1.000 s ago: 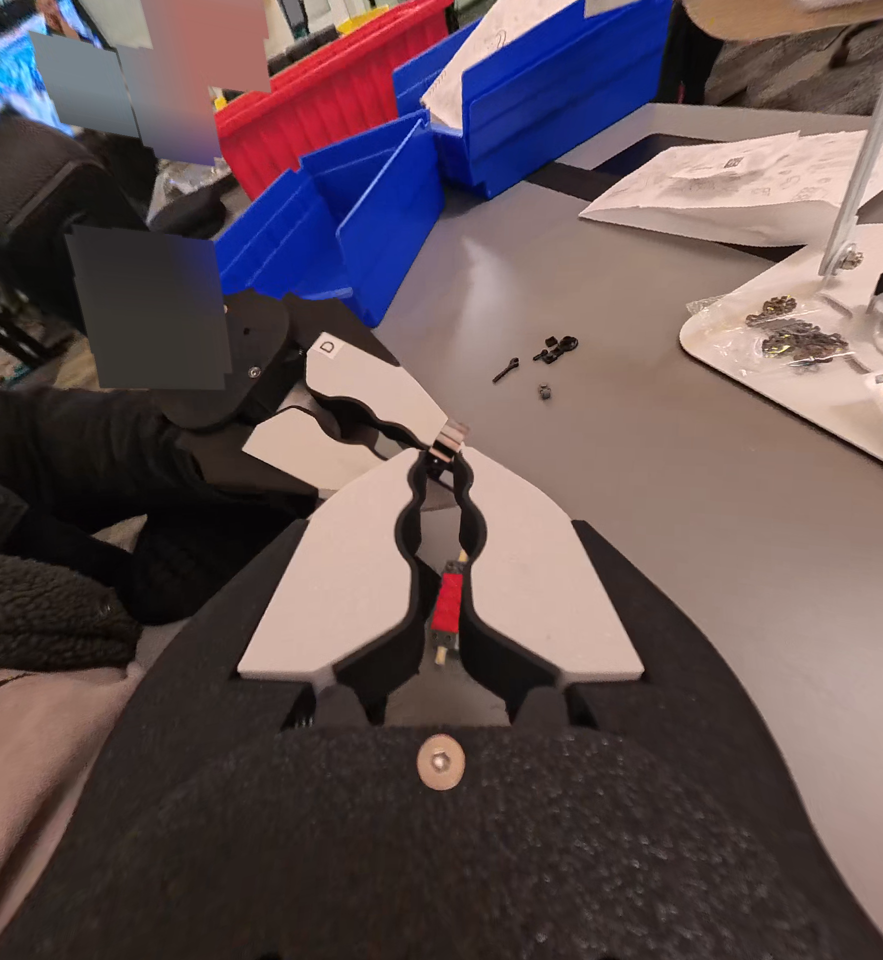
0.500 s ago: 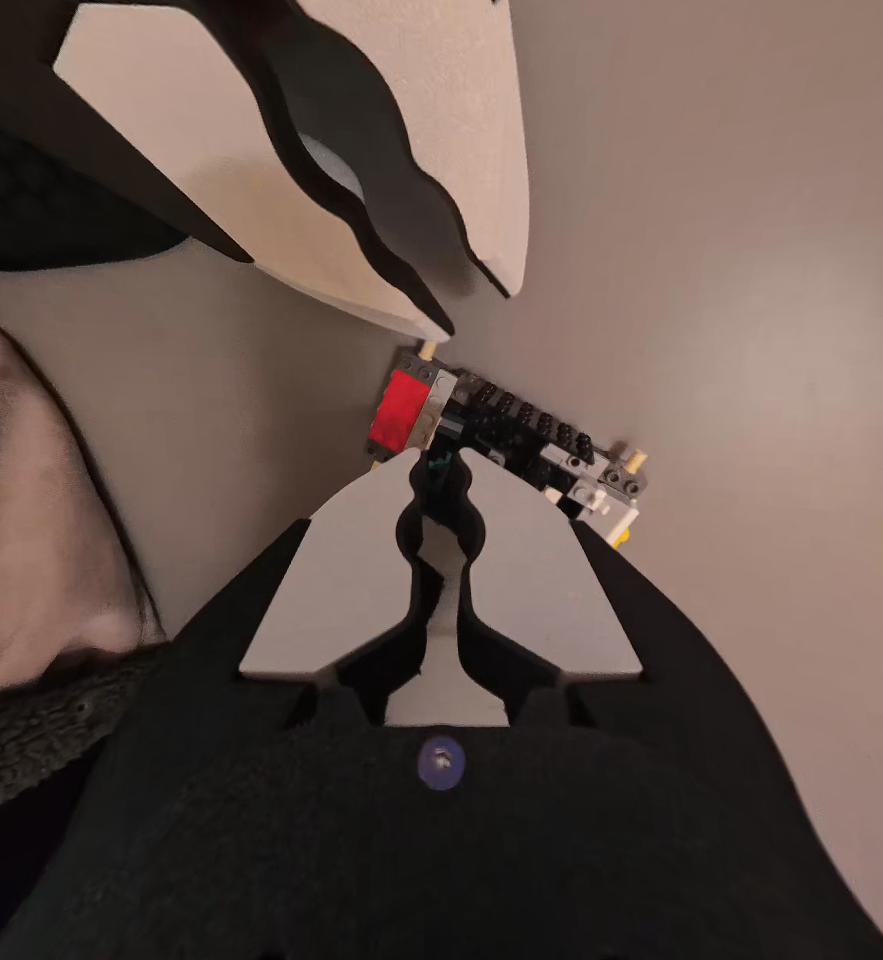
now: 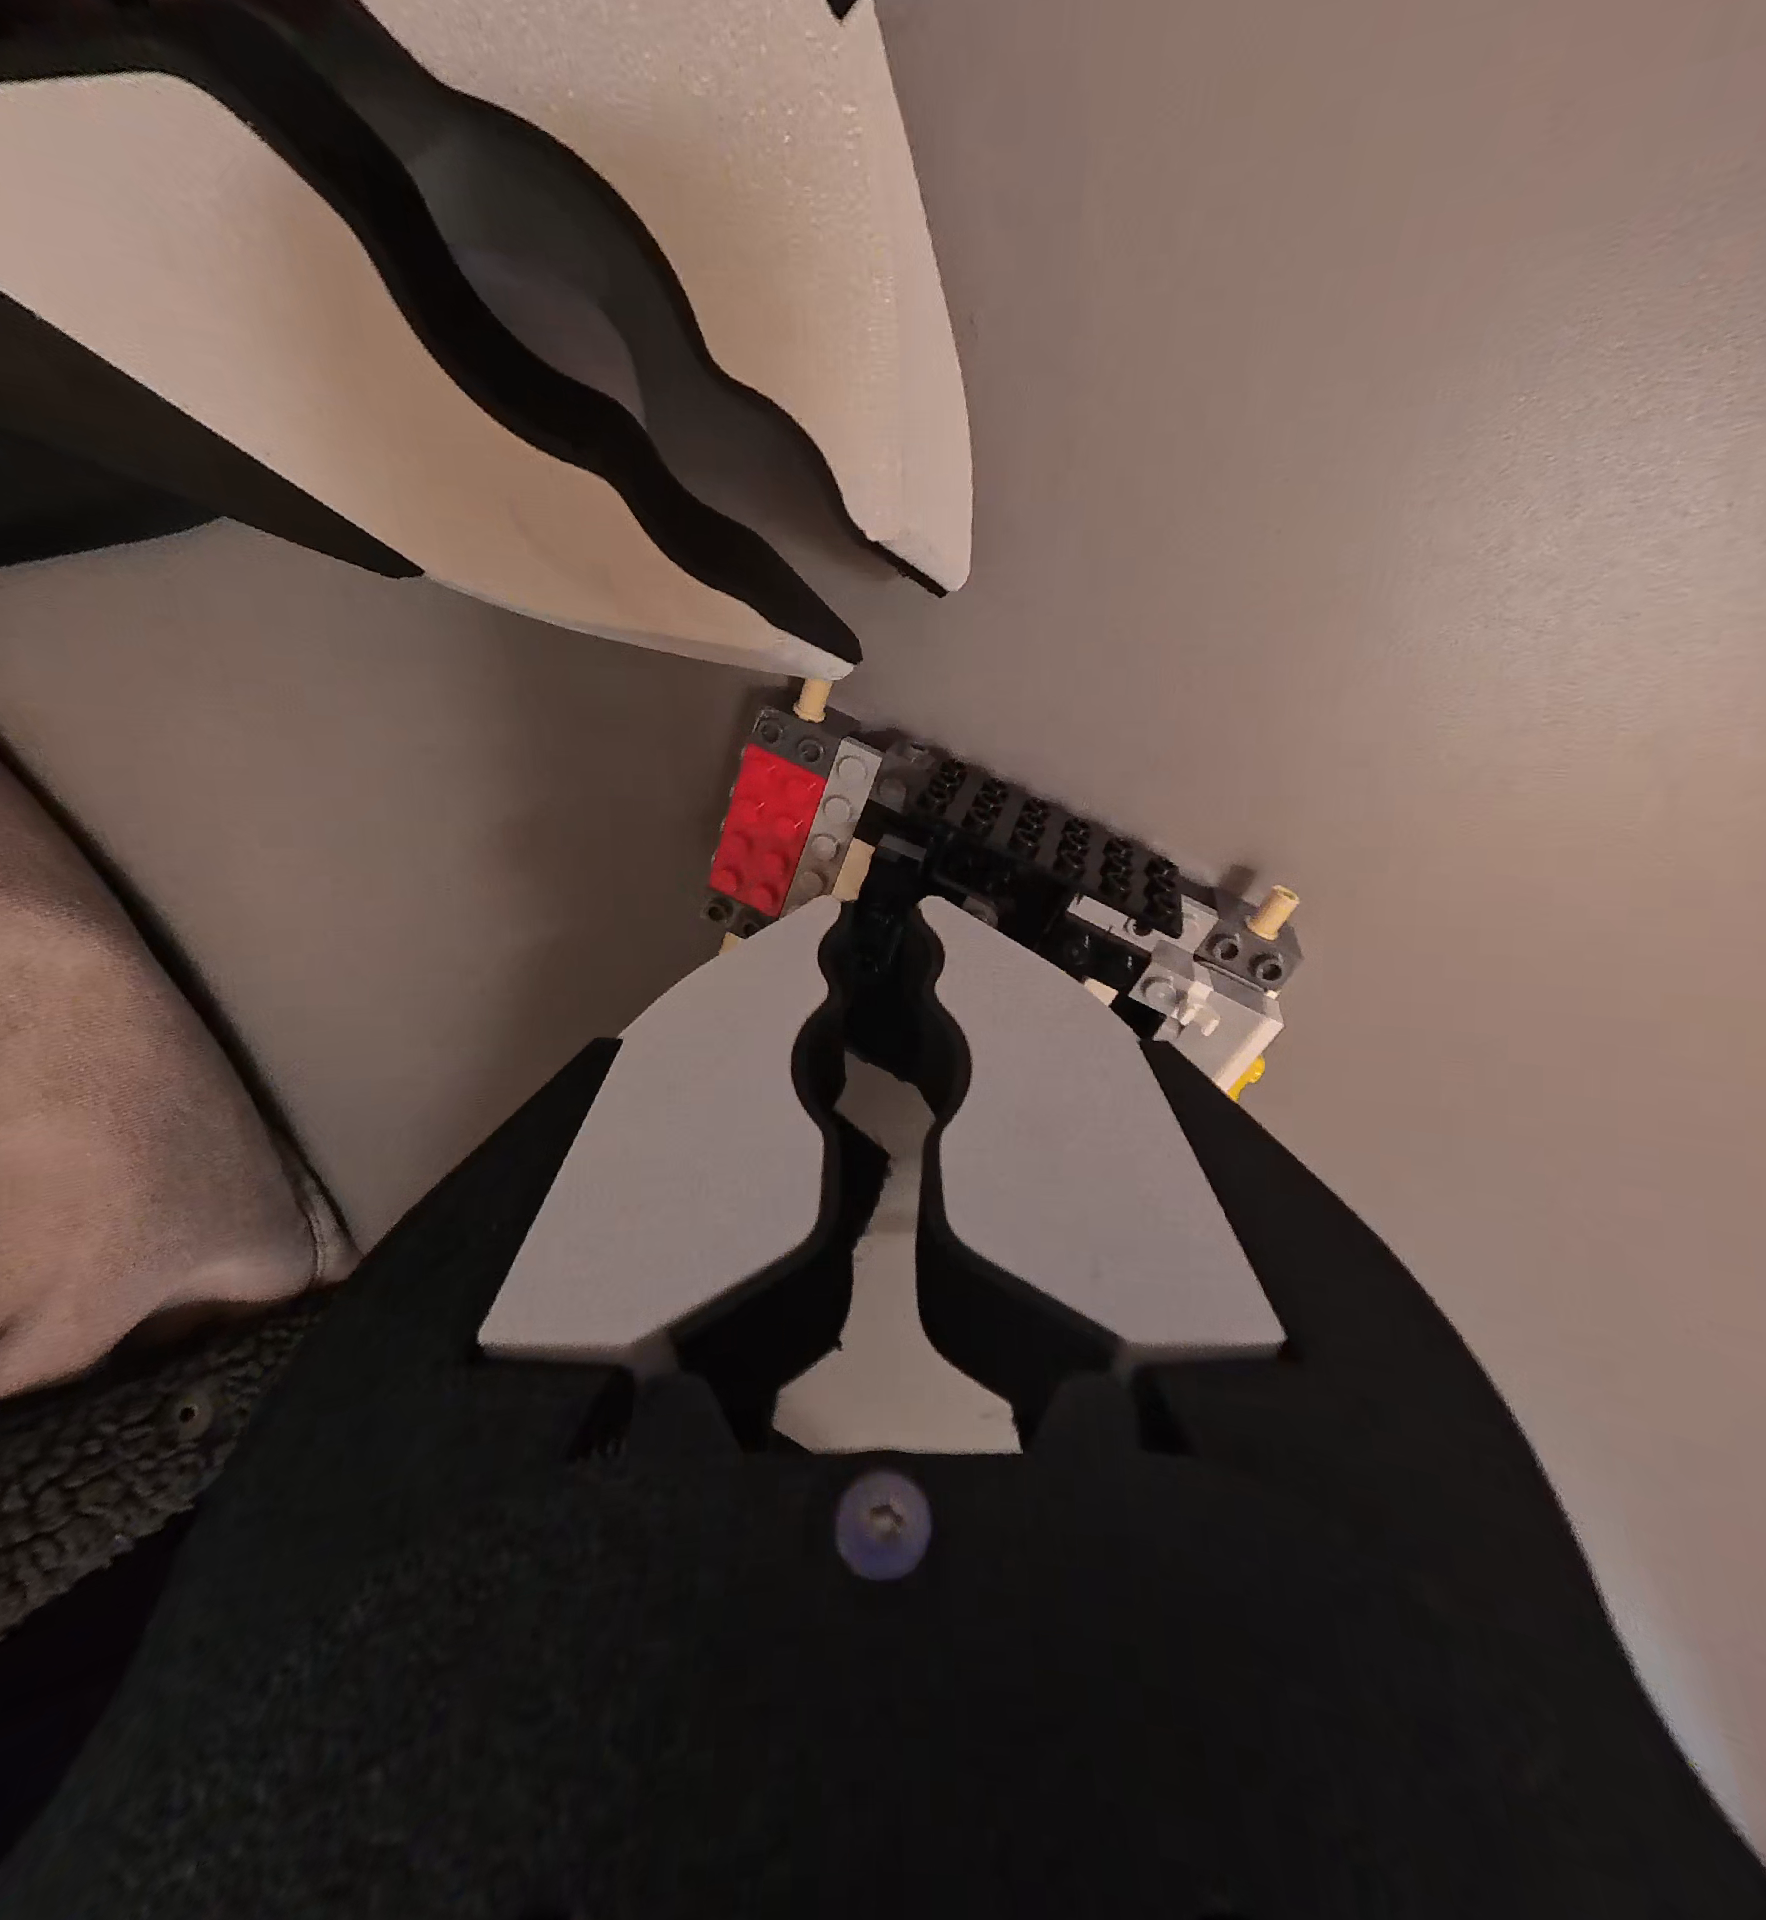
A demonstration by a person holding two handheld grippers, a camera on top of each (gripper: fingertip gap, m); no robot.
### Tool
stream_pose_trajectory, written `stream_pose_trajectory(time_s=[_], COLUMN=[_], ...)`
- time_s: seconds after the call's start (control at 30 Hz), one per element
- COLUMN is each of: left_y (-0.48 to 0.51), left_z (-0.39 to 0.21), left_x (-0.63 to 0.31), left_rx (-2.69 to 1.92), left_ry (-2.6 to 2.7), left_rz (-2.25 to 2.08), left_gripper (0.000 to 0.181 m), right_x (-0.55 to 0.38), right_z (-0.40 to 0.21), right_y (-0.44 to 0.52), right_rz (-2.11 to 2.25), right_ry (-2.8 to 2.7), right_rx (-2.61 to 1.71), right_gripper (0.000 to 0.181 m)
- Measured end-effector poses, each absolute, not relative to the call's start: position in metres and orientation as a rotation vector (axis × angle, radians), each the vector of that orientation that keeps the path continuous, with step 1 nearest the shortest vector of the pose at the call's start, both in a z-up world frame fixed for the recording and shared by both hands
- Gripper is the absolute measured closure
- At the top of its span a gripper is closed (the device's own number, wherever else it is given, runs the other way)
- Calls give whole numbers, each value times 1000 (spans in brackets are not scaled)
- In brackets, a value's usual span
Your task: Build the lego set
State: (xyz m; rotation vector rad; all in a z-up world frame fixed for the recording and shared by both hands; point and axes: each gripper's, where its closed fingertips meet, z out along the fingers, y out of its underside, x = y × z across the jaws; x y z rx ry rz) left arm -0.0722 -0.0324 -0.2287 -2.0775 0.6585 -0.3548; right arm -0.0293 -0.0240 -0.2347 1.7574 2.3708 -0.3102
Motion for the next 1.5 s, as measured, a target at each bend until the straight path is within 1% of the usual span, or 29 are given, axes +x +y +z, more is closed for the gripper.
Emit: stream_pose_trajectory(time_s=[0.6, 0.93, 1.03, 1.13, 1.23, 1.33, 1.4, 1.43, 1.5], left_y=[-34, -35, -35, -35, -33, -30, -29, -29, -29], left_z=[-231, -232, -231, -228, -216, -205, -202, -203, -205], left_x=[-67, -66, -67, -67, -69, -72, -73, -73, -71], left_rx=[-2082, -2088, -2084, -2071, -2018, -1969, -1956, -1954, -1958], left_ry=[677, 678, 674, 666, 634, 593, 584, 587, 603], left_rz=[-369, -387, -390, -401, -404, -406, -397, -391, -382], left_gripper=[168, 170, 171, 175, 181, 181, 181, 181, 181], right_x=[-31, -35, -40, -53, -69, -66, -58, -53, -47], right_z=[-233, -220, -206, -182, -138, -97, -86, -85, -93], right_y=[-24, -26, -24, -16, -4, 15, 25, 28, 29], right_rz=[-382, -529, -653, -855, -1225, -1527, -1640, -1685, -1718], right_ry=[2384, 2411, 2454, 2610, 2873, 3195, 3318, 3366, 3386], right_rx=[1727, 1739, 1764, 1804, 1851, 1884, 1927, 1943, 1950], right_gripper=[172, 164, 161, 160, 167, 172, 176, 181, 181])
